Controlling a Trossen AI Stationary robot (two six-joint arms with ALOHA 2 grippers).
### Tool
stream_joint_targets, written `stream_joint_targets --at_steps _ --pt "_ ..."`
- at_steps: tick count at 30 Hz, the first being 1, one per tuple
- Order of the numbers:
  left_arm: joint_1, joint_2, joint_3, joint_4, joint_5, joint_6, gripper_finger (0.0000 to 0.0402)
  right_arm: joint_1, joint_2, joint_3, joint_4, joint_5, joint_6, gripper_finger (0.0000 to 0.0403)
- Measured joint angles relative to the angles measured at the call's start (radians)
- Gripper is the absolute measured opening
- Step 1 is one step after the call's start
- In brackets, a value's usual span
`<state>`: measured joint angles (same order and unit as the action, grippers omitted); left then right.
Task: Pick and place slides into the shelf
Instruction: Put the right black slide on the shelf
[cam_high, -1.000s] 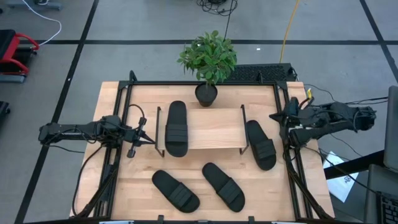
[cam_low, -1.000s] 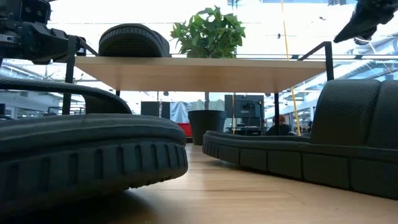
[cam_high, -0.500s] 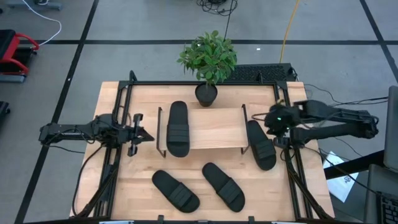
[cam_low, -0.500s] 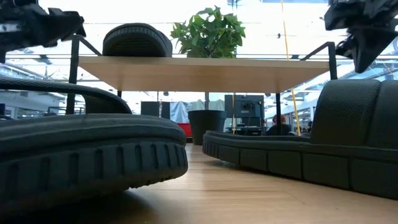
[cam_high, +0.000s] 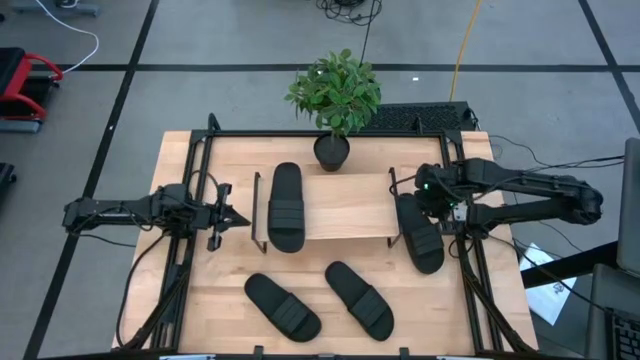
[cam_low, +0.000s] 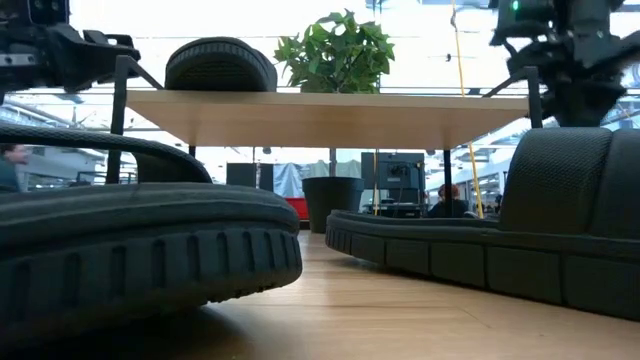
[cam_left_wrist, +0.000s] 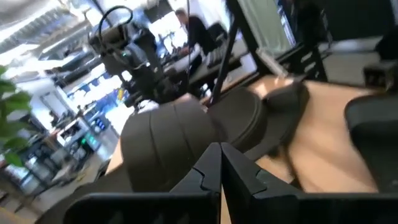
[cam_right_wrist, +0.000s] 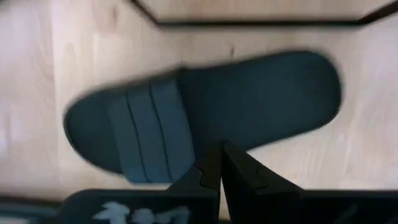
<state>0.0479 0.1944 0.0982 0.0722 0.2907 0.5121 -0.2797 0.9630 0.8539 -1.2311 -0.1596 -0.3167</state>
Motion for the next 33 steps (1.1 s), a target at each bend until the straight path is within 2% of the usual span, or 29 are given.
stream_joint_targets --at_steps 4,8,12,15,18,27,33 --pt "0.0 0.0 0.0 -0.002 0.015 0.005 0.0003 -0.09 0.0 -0.046 -0.046 -0.003 -0.098 0.0" --pt "0.0 0.0 0.007 0.005 0.018 0.022 0.0008 -0.168 0.0 -0.061 -0.013 -0.027 -0.163 0.0" --pt "0.0 0.0 0.007 0.004 0.018 0.034 0.0014 -0.21 0.0 -0.061 0.009 -0.031 -0.189 0.0001" --pt "0.0 0.0 0.007 0.003 0.018 0.032 0.0007 -0.218 0.003 -0.061 0.026 -0.097 -0.195 0.0011" --pt "0.0 0.0 0.007 -0.004 0.018 0.032 0.0002 -0.211 0.006 -0.061 0.029 -0.137 -0.195 0.0036" --pt "0.0 0.0 0.007 -0.041 0.009 0.034 0.0019 -0.194 0.025 -0.061 0.034 -0.178 -0.152 0.014" --pt "0.0 0.001 0.008 -0.056 -0.004 0.034 0.0006 -0.193 0.053 -0.075 0.066 -0.232 -0.107 0.0198"
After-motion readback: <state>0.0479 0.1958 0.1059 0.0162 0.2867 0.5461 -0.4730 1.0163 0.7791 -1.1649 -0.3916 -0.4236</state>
